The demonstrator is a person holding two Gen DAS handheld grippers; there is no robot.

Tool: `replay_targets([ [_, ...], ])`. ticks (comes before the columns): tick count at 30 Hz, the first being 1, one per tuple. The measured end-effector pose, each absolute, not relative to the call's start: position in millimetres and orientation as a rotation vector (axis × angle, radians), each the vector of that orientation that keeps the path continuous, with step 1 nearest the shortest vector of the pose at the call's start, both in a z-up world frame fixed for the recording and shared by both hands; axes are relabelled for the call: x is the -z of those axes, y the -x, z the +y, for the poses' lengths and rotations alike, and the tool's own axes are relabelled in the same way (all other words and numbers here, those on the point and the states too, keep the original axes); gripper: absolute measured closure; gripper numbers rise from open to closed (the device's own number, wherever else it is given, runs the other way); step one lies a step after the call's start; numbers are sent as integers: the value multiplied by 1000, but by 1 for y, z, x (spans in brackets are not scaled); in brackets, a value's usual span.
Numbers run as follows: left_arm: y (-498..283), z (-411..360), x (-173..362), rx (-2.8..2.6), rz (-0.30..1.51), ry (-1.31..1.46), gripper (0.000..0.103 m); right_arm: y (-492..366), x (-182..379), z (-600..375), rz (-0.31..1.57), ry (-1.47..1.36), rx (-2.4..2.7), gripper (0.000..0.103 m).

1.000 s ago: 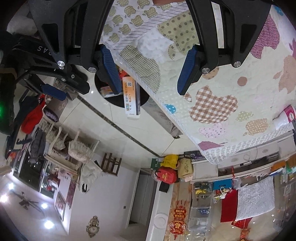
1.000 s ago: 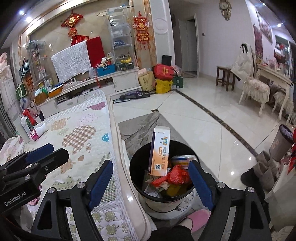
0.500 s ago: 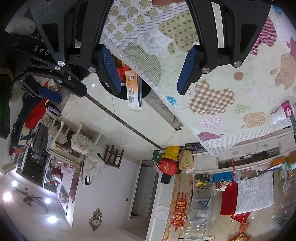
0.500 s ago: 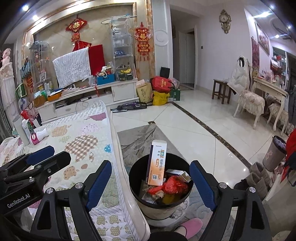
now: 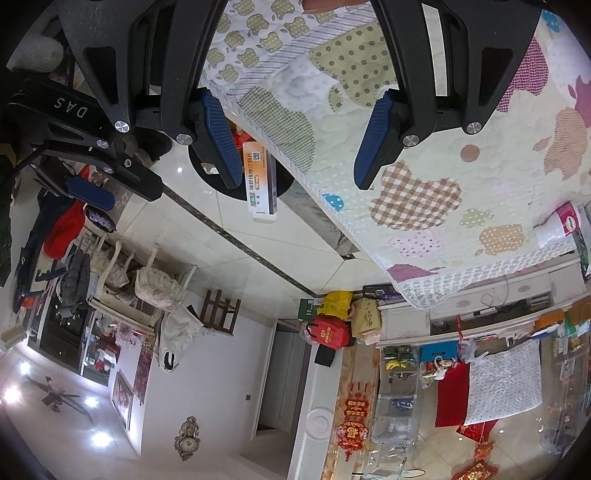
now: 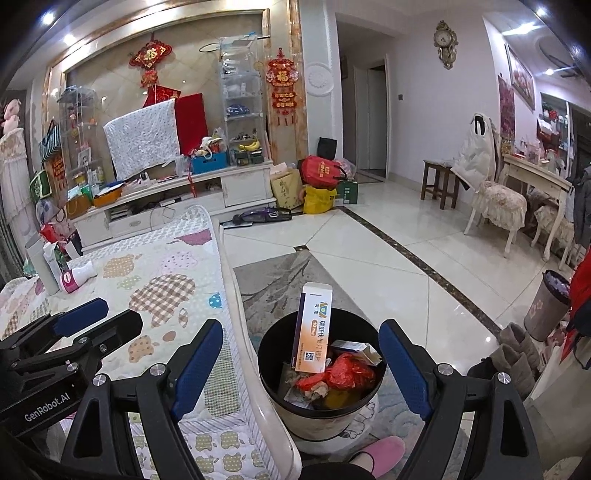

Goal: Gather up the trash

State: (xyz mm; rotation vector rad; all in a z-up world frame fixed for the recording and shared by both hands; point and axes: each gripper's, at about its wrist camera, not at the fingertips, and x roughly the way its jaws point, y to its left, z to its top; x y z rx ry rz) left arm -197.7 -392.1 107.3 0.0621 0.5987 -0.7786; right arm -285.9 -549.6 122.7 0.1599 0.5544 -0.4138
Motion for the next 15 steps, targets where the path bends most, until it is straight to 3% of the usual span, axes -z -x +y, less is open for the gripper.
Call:
replay_targets([
  [15,194,-390,-105,772,610,-59,41,282,-120,-548,564,-164,411,18],
])
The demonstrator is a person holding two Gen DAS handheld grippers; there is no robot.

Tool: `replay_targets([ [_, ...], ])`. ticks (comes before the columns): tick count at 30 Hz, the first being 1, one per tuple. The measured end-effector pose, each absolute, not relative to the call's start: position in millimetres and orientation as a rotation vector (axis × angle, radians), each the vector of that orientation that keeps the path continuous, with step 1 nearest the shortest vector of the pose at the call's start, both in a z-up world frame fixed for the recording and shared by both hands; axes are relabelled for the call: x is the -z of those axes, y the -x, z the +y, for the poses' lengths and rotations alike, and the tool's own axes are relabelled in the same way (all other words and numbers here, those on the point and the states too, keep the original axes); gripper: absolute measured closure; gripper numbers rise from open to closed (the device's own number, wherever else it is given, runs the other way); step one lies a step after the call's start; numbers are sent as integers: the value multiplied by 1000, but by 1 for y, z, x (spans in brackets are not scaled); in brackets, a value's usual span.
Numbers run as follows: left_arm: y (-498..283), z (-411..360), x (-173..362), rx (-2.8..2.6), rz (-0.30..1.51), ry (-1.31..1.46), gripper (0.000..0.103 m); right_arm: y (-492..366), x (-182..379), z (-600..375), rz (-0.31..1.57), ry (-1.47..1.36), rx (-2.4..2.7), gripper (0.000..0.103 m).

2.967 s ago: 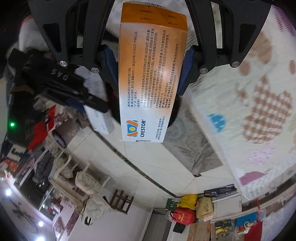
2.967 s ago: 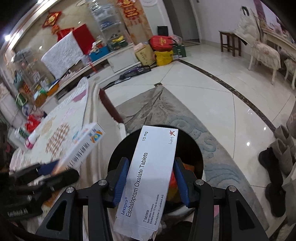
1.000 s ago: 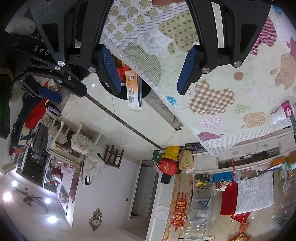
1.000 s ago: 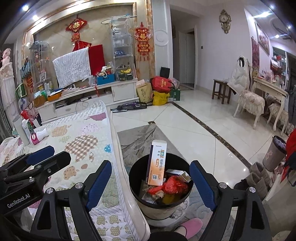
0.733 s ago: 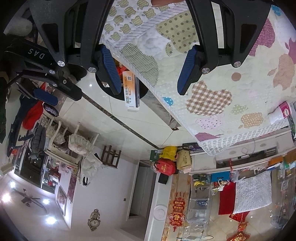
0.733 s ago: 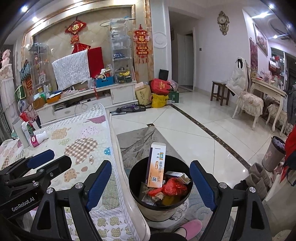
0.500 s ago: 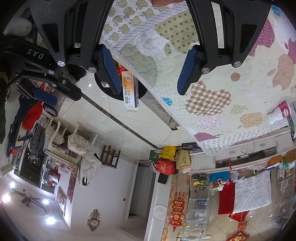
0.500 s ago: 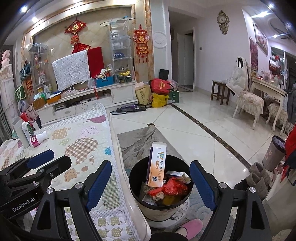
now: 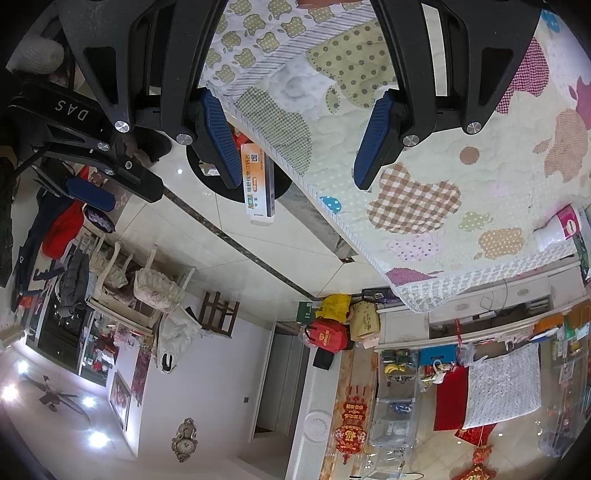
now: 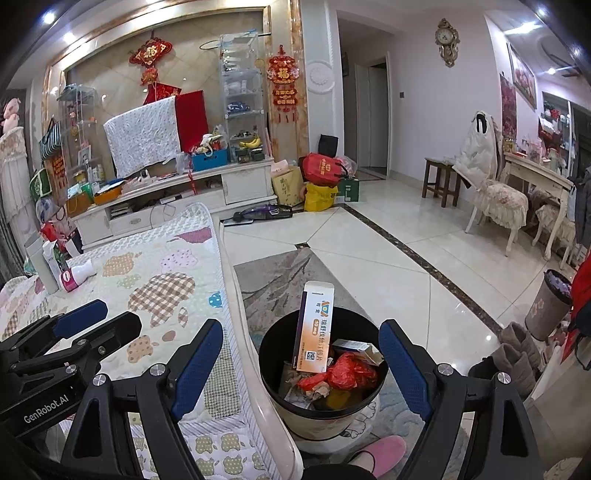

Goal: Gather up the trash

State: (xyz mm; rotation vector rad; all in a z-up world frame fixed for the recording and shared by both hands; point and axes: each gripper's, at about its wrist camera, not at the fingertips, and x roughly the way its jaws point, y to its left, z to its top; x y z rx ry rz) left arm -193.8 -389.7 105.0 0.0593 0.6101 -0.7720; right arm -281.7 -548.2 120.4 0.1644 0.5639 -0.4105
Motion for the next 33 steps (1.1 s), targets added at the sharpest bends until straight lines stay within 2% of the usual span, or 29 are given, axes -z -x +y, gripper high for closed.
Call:
replay_targets([
  [33,189,-390,-96,760,619,-73,41,280,-114,-549,585,-173,415,18],
])
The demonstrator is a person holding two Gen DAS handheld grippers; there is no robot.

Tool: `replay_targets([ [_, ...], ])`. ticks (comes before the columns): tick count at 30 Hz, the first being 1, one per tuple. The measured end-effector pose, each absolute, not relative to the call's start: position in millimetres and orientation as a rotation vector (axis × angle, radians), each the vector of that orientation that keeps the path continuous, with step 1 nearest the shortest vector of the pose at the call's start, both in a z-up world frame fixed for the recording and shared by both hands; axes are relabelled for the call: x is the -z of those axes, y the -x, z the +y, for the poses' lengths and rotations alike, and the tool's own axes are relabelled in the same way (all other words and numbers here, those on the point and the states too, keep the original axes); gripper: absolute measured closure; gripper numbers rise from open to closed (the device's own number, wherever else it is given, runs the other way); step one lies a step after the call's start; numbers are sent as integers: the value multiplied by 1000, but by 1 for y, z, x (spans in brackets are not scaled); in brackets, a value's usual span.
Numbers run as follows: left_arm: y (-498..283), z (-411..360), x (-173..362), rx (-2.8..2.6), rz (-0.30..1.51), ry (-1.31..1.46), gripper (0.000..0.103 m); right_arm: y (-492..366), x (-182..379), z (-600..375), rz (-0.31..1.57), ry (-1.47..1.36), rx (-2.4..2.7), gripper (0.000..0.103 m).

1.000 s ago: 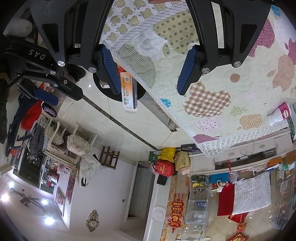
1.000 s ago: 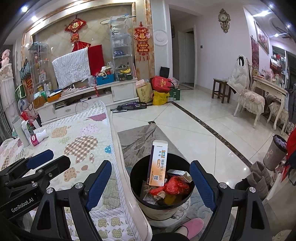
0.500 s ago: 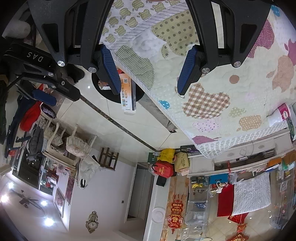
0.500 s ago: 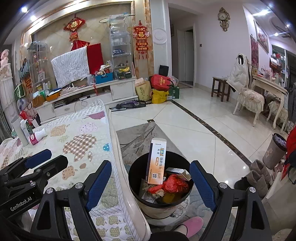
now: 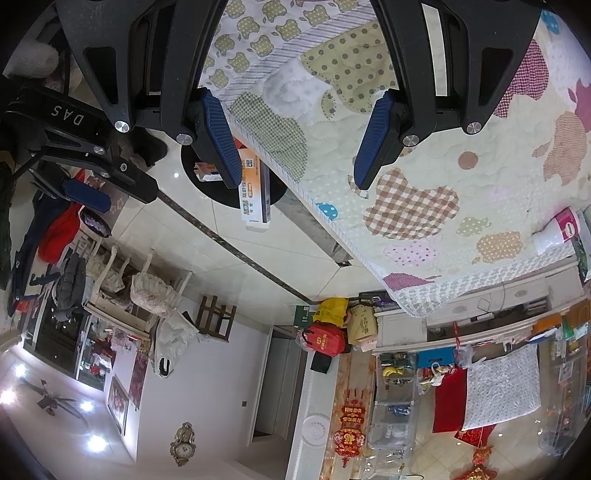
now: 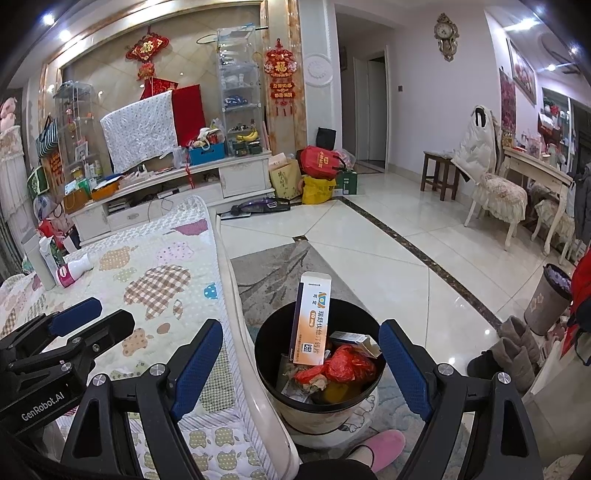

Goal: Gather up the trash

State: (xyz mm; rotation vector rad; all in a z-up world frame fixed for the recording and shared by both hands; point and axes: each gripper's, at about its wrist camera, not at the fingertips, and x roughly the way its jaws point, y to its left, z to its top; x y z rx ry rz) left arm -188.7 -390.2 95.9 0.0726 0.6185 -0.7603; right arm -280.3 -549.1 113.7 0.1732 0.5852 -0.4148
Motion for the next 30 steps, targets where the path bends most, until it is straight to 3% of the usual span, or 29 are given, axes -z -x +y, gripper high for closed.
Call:
replay_targets([
  [30,192,-391,-90,777,616,-81,41,282,-105,-551,608,-177,411,18],
])
